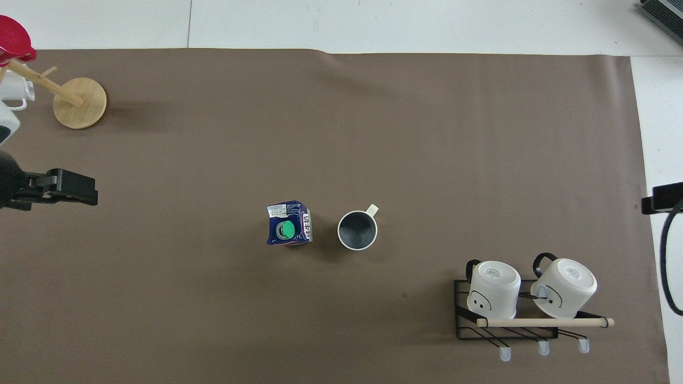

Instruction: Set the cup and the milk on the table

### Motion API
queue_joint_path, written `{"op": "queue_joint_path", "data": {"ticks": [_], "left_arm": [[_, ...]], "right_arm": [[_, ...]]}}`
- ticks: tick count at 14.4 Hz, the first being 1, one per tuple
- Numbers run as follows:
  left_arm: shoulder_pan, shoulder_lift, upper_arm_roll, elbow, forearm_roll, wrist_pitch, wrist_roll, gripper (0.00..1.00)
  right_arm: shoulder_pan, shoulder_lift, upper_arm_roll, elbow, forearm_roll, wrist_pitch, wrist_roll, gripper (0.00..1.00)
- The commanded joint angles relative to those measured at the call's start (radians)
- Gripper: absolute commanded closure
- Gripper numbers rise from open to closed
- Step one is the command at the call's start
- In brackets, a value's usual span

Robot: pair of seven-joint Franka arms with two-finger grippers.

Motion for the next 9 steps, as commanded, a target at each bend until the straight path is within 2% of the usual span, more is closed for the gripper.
{"op": "queue_joint_path", "data": {"ticks": [1, 4, 9], "left_arm": [[0.01, -0.026, -0.004, -0.026, -0.014, -0.013, 0.011, 0.0], [0.058, -0.025, -0.002, -0.029, -0.012, -0.006, 0.028, 0.0], [0.058, -0.025, -0.002, -0.033, -0.012, -0.011, 0.025, 0.0]], "right_arm": [[-0.007, -0.006, 0.006, -0.007, 0.014, 0.003, 0.011, 0.0], [-0.007, -0.006, 0.006, -0.007, 0.014, 0.003, 0.011, 0.0], [-0.007, -0.006, 0.006, -0.007, 0.014, 0.003, 0.011, 0.0]]}}
